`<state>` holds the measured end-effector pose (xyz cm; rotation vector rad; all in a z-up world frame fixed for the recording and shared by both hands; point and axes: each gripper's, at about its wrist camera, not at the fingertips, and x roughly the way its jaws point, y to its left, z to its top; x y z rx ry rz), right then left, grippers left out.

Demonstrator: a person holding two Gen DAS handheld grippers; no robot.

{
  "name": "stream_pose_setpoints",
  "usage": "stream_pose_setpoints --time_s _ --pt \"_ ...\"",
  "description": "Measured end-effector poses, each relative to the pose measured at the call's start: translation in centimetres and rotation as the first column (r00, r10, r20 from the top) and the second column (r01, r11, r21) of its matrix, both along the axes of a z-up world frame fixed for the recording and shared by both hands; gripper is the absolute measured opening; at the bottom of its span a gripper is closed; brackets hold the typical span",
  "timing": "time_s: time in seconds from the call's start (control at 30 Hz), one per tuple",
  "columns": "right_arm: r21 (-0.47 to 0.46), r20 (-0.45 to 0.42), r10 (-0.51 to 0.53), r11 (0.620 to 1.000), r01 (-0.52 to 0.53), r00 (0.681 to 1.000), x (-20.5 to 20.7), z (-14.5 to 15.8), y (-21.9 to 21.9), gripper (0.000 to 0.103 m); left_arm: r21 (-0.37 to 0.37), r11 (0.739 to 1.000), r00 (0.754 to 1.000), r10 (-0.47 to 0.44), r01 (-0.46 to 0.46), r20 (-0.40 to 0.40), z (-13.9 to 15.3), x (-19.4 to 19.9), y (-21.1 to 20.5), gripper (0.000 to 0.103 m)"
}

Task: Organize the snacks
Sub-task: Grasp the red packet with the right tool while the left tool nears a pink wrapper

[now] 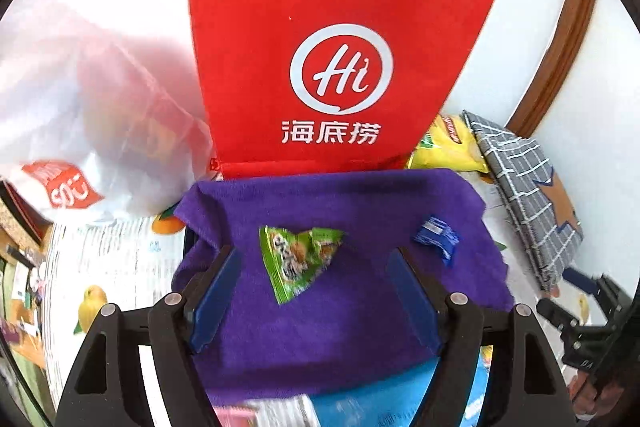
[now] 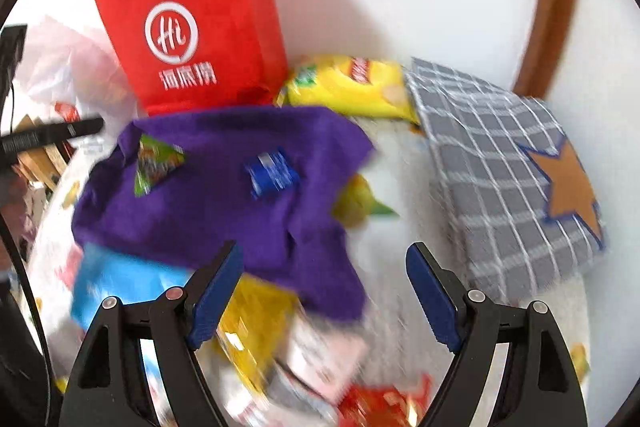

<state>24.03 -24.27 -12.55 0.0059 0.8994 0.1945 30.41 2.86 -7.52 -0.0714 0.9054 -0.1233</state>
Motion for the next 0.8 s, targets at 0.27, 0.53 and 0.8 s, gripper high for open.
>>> stream_pose_setpoints --time_s 0.27,0.53,0.8 --pt "-0.008 -0.026 0.039 0.999 -0.039 0.999 -3.5 -2.9 -2.1 0.067 0.015 0.999 0.999 0.028 -0.028 -0.015 -0.2 -4.4 -0.1 0.075" --pt "-0.075 -0.108 -0.029 0.997 0.021 0.994 -5.9 -6.8 -4.7 0.065 0.018 0.996 0.994 0.087 -0.087 -0.063 -2.1 -8.0 0.8 0.075" --pt "-0.057 -0.066 -0.03 0.998 0.026 0.997 -7.6 -8.8 -4.9 0.042 0.043 0.991 0.989 0.129 -0.126 -0.073 -3.2 -12.0 2.2 0.075"
